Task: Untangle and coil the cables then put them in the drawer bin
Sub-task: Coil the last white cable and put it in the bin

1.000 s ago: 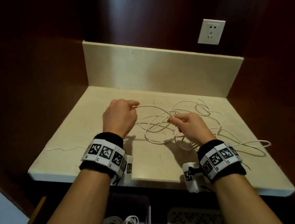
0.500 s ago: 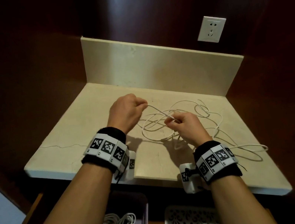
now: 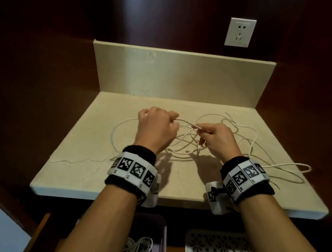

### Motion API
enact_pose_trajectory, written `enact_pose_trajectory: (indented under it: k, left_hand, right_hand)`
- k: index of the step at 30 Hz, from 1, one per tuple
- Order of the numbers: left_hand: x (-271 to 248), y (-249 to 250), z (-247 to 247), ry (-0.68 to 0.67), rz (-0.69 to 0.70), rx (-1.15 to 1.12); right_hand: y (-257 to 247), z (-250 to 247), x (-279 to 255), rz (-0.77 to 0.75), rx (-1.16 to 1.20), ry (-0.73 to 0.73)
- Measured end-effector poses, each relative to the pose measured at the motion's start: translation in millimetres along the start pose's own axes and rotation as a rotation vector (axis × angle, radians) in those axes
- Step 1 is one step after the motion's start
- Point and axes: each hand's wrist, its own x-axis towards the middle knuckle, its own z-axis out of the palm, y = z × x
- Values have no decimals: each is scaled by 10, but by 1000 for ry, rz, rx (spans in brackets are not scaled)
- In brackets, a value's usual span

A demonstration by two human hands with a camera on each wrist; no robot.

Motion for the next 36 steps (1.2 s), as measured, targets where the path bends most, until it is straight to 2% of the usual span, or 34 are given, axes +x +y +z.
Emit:
enact_pose_trajectory:
  k: [3, 6, 10, 18, 21, 26, 31, 34, 36]
  left_hand:
    - [-27, 73, 125, -44, 2, -120]
    - [-68, 82, 170, -3, -29, -391]
    - [-79, 32, 134, 83, -103, -563]
    - [-47, -126, 49, 247, -291, -728]
    - [26, -228, -48, 291, -315, -711]
    - [97, -198, 19, 100, -338, -471]
    - [110, 23, -20, -98, -73, -86]
    - [100, 137, 54, -203, 53, -21]
    - [92, 166, 138, -270, 56, -46]
  right_hand:
    - [-86, -35, -2, -55, -18, 13]
    - [-99, -58, -9, -63, -86, -34]
    - [-9, -54, -63, -20, -172, -70]
    - [155, -153, -106, 153, -474, -175]
    - [211, -224, -80, 153, -426, -168]
    - [5, -308, -3, 34, -335, -149]
    - [-117, -337, 57, -15, -260, -190]
    - [-211, -335, 95, -45, -201, -195]
    - [-273, -327, 103, -72, -170, -184]
